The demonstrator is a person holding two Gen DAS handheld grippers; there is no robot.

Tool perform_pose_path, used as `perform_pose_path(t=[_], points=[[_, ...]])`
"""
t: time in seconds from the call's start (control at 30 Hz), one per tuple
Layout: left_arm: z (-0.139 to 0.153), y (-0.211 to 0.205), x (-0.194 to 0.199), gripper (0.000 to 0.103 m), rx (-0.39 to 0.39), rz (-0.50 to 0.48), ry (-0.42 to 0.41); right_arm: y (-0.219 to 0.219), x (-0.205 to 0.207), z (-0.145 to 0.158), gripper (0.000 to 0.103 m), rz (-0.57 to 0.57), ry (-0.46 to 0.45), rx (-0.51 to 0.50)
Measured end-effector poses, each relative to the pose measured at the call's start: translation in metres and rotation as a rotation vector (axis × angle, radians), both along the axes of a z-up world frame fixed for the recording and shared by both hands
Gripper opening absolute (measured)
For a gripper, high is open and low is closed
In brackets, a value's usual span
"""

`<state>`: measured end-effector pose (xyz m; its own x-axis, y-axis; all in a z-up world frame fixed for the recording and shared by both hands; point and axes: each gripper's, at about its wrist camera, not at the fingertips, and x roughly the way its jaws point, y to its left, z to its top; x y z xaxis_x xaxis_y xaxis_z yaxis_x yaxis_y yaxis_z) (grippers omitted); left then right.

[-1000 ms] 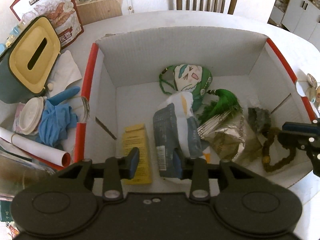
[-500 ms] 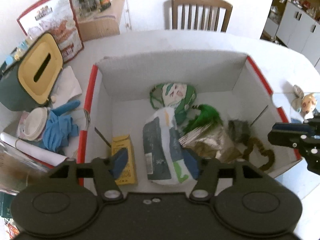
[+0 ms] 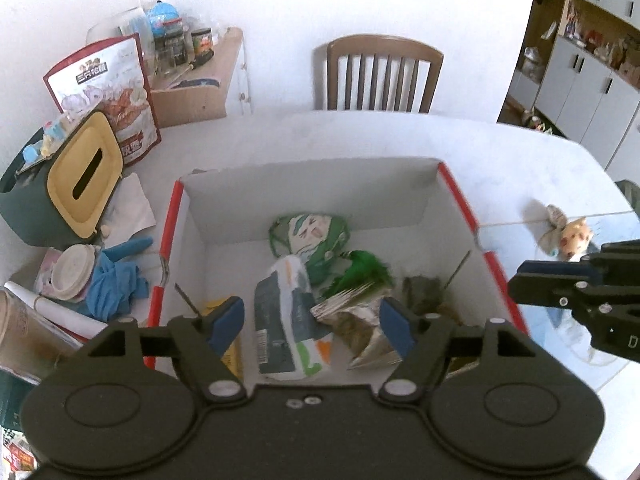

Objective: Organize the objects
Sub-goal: 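Withdraw both tools from the box back toward the table items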

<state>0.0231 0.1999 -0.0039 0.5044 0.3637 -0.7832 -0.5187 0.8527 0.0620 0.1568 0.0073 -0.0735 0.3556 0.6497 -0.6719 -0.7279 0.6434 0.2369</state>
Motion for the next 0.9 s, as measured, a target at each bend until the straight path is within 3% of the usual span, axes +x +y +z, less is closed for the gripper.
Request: perform_pose_path(t=[0.7,0.9], points=[[0.017,-0.073,0.016,0.083,-0.008,-0.094,-0.086,-0.076,-0.007,0.021,0.015,-0.061,-0.004,0.071],[0.019,-0.094,0.025,0.087,-0.005,-0.13,-0.107,-0.106,-0.007,0.026,0.046,-0.096,-0.015,0.092]])
